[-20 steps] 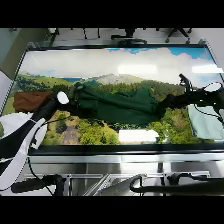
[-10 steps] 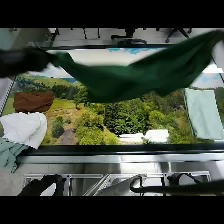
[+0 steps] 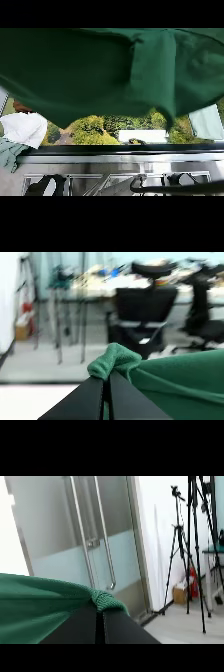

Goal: Fold the shirts.

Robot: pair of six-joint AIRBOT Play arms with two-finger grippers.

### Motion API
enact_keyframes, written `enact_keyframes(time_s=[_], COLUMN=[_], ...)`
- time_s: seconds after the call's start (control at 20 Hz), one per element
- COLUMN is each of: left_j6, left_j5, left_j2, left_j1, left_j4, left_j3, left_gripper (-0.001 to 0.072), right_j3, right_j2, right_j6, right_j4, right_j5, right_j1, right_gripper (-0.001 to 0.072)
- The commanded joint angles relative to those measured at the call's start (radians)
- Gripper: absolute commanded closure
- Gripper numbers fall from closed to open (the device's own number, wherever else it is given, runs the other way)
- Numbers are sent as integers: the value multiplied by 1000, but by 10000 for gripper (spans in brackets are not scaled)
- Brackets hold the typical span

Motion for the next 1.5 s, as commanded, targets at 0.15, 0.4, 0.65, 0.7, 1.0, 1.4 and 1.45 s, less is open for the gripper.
enact_keyframes(time_s=[0.15,0.4,0.65,0.7,1.0,1.4,1.45], left_j6=[130,109,107,107,28,-25,-25], left_j5=[33,227,180,147,-122,-350,-345], left_j2=[-190,-558,-998,-1054,-1141,-779,-724], left_j1=[-96,-273,-291,-291,-253,-97,-89], left_j4=[-191,35,-8,-27,-55,-50,-41], left_j3=[-294,-410,-198,-147,139,-307,-430], left_gripper=[694,694,693,693,84,111,111], right_j3=[-262,-452,-450,-450,-411,-368,-368], right_j2=[-102,-404,-724,-754,-757,-619,-618], right_j6=[5,12,-6,-20,-34,64,80], right_j4=[-344,-548,-518,-517,-426,-654,-682], right_j5=[-85,-424,-484,-491,-426,-130,-114], right_j1=[376,600,601,601,520,235,220], right_gripper=[694,693,693,693,276,272,272])
